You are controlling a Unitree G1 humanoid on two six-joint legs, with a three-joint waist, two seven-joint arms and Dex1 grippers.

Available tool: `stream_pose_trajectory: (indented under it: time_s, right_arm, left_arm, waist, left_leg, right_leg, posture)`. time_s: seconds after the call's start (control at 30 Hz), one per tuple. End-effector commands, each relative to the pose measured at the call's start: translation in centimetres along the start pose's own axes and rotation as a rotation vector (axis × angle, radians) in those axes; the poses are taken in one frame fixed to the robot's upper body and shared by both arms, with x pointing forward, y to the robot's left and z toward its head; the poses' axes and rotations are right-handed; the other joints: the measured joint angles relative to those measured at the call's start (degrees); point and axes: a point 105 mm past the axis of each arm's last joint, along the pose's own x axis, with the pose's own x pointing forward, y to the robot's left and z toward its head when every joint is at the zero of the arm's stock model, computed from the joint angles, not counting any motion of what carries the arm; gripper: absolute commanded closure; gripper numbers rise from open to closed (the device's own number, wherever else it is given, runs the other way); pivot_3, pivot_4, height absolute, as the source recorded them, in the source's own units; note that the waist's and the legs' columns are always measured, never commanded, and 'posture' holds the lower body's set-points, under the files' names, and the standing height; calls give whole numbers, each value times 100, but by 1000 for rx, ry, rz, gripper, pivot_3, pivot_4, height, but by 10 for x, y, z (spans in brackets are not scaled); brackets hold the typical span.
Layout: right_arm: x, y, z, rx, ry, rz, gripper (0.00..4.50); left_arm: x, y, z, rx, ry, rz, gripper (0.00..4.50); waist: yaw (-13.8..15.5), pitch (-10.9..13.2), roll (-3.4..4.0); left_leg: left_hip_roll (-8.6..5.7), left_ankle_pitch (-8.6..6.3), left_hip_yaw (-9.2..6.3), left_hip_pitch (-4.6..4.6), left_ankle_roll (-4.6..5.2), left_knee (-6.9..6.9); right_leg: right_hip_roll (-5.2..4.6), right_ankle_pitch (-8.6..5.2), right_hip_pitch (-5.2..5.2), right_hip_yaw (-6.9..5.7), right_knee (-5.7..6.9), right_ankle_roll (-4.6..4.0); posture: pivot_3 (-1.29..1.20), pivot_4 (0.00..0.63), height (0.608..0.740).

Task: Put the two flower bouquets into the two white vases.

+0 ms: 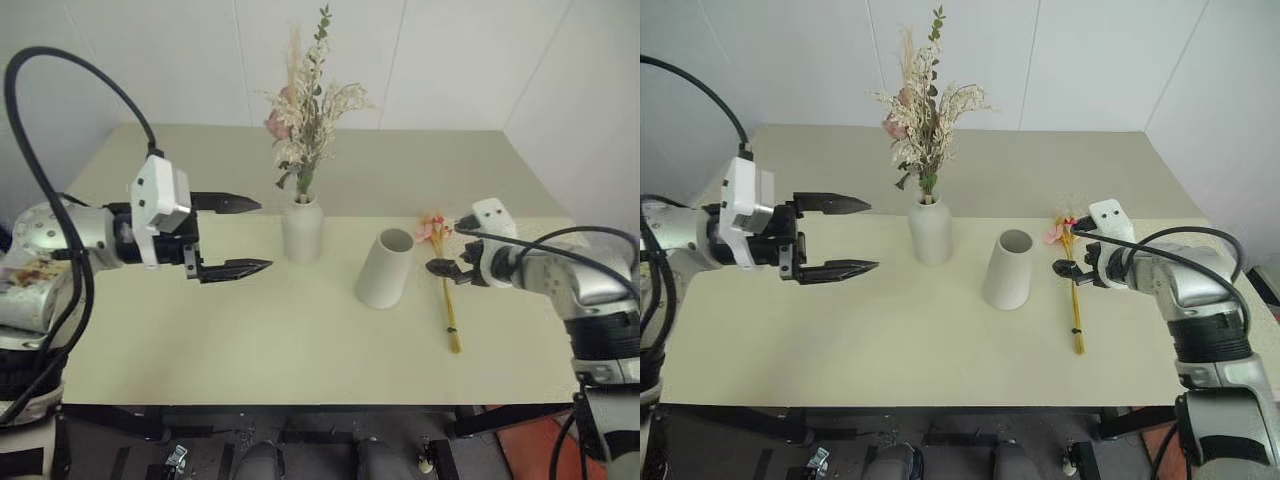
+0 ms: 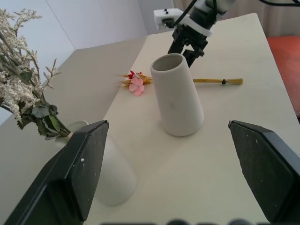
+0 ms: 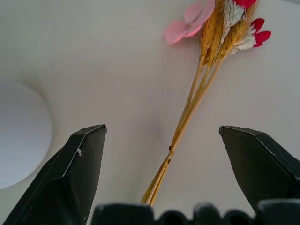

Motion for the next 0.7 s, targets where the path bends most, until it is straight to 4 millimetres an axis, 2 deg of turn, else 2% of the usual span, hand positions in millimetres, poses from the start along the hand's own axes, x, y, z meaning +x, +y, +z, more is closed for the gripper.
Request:
stream_pose_trajectory:
  time_s: [0.03, 0.13, 0.2, 0.27, 0.6, 0.7]
  right_arm:
    - [6, -8, 4, 5, -12, -47, 0]
    - [12, -5, 1, 22, -6, -31, 0]
    - [14, -2, 0, 25, 1, -22, 370]
    - [16, -1, -1, 26, 4, -17, 888]
    - [17, -7, 4, 42, 1, -80, 4467]
    - [13, -17, 14, 20, -83, -156, 4467]
  left_arm:
    - [2, 0, -3, 17, 5, 27, 30]
    - [4, -4, -6, -1, -6, 24, 30]
    - [5, -4, -11, -5, 2, 33, 0]
    - [6, -3, -14, -8, 7, 38, 0]
    - [7, -2, -15, -8, -6, 35, 0]
    - [8, 0, -16, -7, -7, 38, 0]
  waist:
    - [-21, 0, 0]
    - [-36, 0, 1]
    - [-42, 0, 1]
    - [-54, 0, 1]
    - [-110, 0, 1]
    - [-121, 0, 1]
  left_leg:
    - [0, 0, 1, -1, 0, 0]
    - [0, 0, 0, -3, 0, -2]
    - [0, 0, 0, -2, 0, -1]
    - [0, 0, 0, 2, 0, -1]
    - [0, 0, -1, 3, 0, -2]
    - [0, 0, -1, 3, 0, -3]
  right_leg:
    - [0, 0, 0, 1, -1, 0]
    - [0, 0, -4, 1, -1, 0]
    - [0, 0, -3, 1, 0, 0]
    - [0, 0, 1, 1, 1, 0]
    - [-1, 0, 0, 0, 3, 0]
    - [-1, 0, -1, 1, 5, 0]
  posture:
    - [0, 150, 740]
    - [0, 150, 740]
    - [0, 150, 740]
    - [0, 150, 740]
    - [0, 150, 740]
    - [0, 150, 740]
